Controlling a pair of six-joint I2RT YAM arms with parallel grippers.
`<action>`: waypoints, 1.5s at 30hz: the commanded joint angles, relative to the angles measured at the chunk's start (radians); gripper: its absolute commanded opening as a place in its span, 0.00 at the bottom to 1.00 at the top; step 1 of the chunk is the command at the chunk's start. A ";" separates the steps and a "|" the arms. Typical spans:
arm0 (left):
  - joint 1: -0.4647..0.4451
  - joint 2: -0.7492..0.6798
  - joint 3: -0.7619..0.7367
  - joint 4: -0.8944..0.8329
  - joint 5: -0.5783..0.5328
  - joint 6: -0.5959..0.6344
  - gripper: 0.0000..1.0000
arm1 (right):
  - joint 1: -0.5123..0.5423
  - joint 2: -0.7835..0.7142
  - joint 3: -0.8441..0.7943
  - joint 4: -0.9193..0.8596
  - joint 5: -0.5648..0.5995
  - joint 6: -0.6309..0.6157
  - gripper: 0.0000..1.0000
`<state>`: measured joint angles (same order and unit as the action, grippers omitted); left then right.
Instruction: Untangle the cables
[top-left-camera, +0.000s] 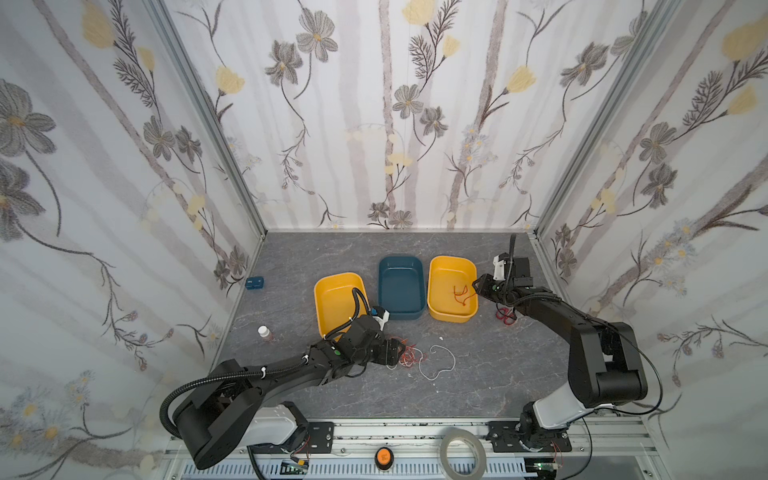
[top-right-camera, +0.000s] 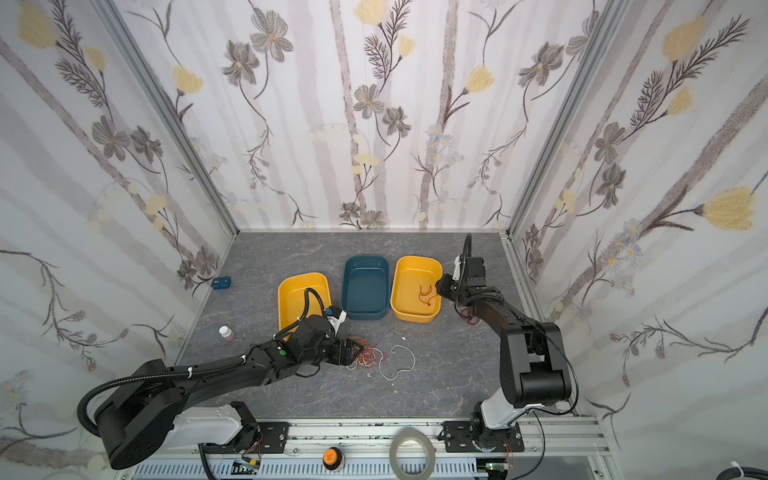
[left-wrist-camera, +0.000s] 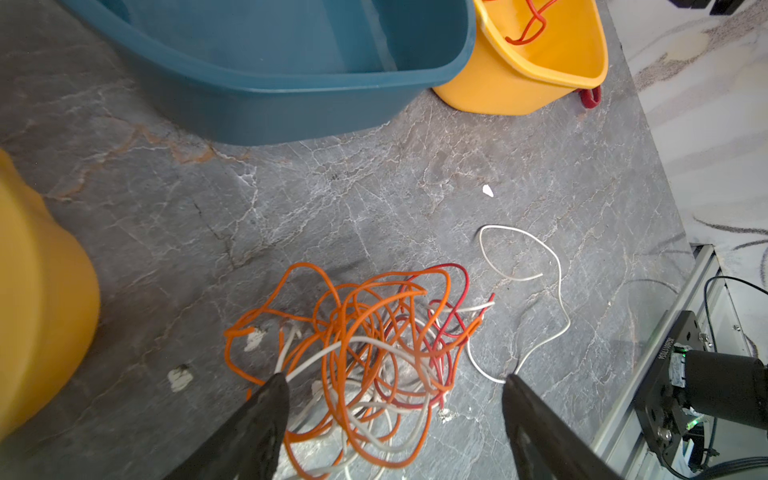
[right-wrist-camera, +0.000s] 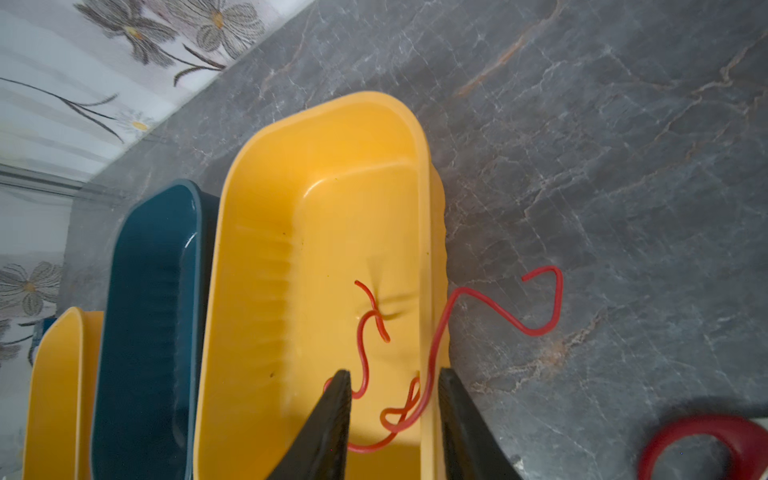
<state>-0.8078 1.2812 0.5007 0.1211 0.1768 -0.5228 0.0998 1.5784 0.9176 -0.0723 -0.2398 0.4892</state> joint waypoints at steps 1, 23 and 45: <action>0.001 -0.005 -0.006 0.025 -0.013 -0.006 0.82 | 0.013 0.006 0.009 -0.063 0.094 0.022 0.36; 0.001 0.001 -0.013 0.036 -0.018 -0.006 0.81 | 0.018 0.071 0.048 0.000 0.073 0.026 0.15; 0.001 -0.003 -0.020 0.042 -0.020 -0.006 0.82 | 0.021 0.093 0.086 -0.044 0.086 -0.001 0.12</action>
<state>-0.8078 1.2816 0.4816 0.1425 0.1684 -0.5228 0.1204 1.6695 0.9928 -0.1143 -0.1577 0.4961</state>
